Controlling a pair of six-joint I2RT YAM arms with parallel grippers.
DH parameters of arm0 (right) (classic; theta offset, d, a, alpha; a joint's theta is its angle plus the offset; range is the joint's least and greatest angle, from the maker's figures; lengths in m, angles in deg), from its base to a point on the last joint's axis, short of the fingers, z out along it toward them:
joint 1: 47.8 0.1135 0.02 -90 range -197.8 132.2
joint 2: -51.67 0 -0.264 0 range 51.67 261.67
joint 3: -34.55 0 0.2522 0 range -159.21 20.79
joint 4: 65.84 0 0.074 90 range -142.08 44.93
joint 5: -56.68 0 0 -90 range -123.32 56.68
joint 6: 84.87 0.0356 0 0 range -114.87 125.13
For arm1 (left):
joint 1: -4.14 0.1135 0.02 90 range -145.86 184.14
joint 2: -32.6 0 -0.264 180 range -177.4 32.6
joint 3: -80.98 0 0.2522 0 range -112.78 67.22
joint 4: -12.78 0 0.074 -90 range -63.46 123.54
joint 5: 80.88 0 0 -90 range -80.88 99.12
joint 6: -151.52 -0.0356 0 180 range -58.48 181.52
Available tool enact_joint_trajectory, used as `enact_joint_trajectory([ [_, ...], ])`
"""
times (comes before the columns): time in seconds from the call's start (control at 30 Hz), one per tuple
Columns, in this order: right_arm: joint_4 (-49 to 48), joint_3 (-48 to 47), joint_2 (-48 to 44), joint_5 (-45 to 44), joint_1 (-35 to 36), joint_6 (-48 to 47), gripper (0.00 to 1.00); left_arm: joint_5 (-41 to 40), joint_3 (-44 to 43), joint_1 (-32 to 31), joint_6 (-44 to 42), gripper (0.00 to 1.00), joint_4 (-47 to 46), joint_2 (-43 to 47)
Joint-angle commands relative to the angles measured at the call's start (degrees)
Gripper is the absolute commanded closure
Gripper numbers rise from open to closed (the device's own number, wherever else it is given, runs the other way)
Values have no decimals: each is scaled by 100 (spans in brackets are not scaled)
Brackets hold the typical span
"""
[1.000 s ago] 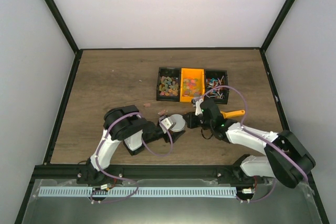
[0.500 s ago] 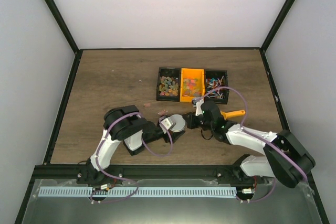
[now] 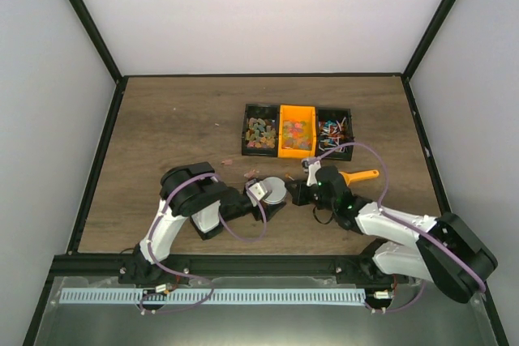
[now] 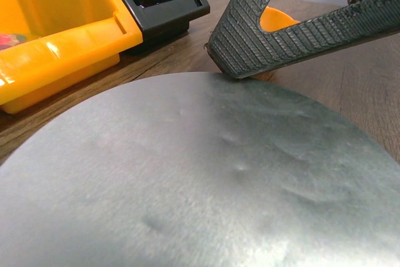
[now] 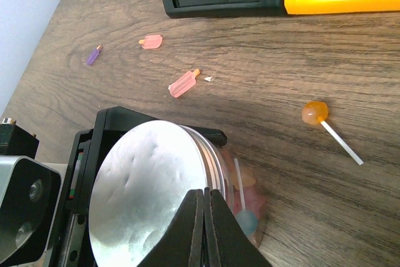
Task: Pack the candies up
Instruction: Screw the bottle lid onto the packing bottle.
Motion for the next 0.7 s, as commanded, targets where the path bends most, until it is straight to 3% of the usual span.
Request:
enact_joint_trajectory([
  [0.0,328,213,66,855,614,285,99,587,366,-68,1895,15,-1231,-1389],
  [0.2,389,250,-95,671,1006,483,99,576,375,-64,1888,15,-1235,-1393],
  [0.67,1231,610,-1596,28,1154,798,99,670,358,-53,1802,13,-1235,-1368],
])
